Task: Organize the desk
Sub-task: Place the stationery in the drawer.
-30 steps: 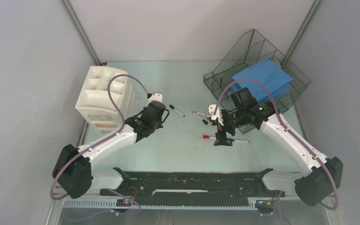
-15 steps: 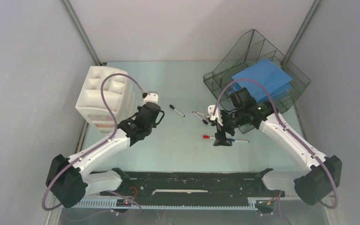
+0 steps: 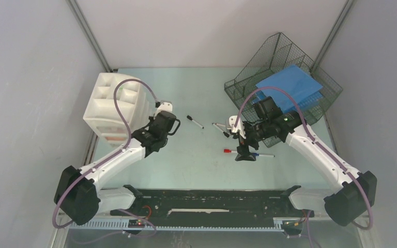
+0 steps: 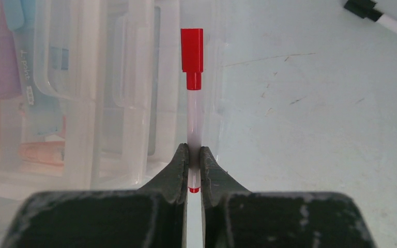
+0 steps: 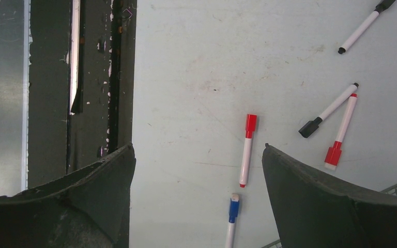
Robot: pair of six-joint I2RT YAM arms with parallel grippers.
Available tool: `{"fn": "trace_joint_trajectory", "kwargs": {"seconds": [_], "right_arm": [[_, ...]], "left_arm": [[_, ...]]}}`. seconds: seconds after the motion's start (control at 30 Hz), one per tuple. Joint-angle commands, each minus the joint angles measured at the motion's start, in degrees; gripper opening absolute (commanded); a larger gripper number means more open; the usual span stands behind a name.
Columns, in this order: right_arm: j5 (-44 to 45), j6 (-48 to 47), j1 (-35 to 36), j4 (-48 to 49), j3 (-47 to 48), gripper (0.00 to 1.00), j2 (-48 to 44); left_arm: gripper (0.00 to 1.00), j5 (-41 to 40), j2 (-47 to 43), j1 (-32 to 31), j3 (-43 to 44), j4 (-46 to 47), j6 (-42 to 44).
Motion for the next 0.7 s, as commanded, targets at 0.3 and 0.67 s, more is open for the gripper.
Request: {"fn": "trace_joint_trajectory", "kwargs": {"seconds": [0.3, 0.67], "right_arm": [[0.2, -0.7, 0.4, -0.4, 0.1, 1.0, 0.1], [0.3, -0.7, 0.4, -0.5, 0.1, 1.0, 0.2]], "left_arm": [[0.0, -5.5, 7.1, 2.5, 4.2, 0.0, 3.1], [0.0, -8.4, 11.9, 3.1, 5.1, -0.1, 3.0]]}}
